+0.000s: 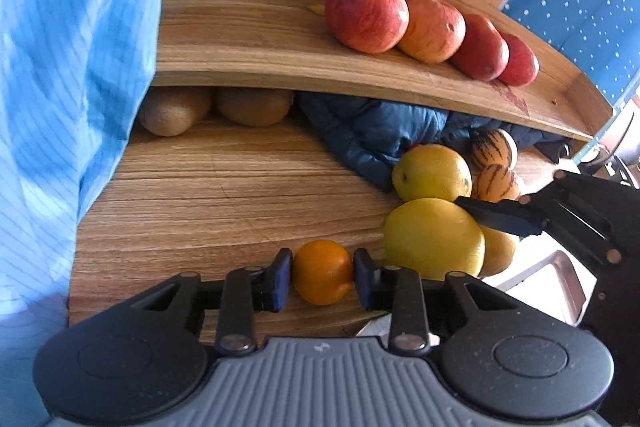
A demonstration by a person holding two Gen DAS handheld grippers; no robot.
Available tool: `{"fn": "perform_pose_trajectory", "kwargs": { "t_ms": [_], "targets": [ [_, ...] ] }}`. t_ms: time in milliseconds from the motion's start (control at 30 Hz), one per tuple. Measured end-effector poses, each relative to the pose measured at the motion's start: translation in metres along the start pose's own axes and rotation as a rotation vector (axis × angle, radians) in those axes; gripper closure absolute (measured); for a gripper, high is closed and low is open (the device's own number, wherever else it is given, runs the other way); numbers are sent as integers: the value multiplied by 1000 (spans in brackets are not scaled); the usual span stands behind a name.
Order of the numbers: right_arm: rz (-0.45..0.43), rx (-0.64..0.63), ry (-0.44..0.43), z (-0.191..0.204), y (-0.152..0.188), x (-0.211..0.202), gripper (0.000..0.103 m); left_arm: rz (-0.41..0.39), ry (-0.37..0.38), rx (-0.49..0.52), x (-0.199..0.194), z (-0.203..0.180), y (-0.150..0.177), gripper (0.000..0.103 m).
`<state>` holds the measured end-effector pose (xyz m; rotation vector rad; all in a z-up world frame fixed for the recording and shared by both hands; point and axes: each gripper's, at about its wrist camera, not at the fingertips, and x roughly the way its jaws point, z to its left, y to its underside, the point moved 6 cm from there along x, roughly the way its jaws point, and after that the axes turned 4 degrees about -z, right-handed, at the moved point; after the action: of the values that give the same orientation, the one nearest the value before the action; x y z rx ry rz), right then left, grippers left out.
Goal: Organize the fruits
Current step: 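Carry the orange in the left tool and grapefruit in the right tool over the tray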
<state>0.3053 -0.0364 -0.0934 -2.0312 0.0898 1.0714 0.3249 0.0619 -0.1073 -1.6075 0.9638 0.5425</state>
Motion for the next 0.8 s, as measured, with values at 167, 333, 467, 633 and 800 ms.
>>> {"fn": "perform_pose_trajectory", "kwargs": {
  "t_ms": [167, 333, 467, 633, 800],
  "targets": [
    [-73, 58, 59, -10, 3, -26, 46, -31, -12, 6, -6, -11, 1, 68],
    [-99, 134, 145, -26, 19, -56, 46, -47, 10, 45, -12, -39, 2, 68],
    [-75, 205, 201, -40, 43, -75, 46, -37, 48, 98, -13, -71, 7, 68],
    [-13, 279, 258, -51, 81, -100, 46, 5, 113, 178, -6, -116, 22, 68],
    [69, 372, 295, -59, 126, -124, 46, 50, 175, 244, 3, -162, 38, 68]
  ]
}}
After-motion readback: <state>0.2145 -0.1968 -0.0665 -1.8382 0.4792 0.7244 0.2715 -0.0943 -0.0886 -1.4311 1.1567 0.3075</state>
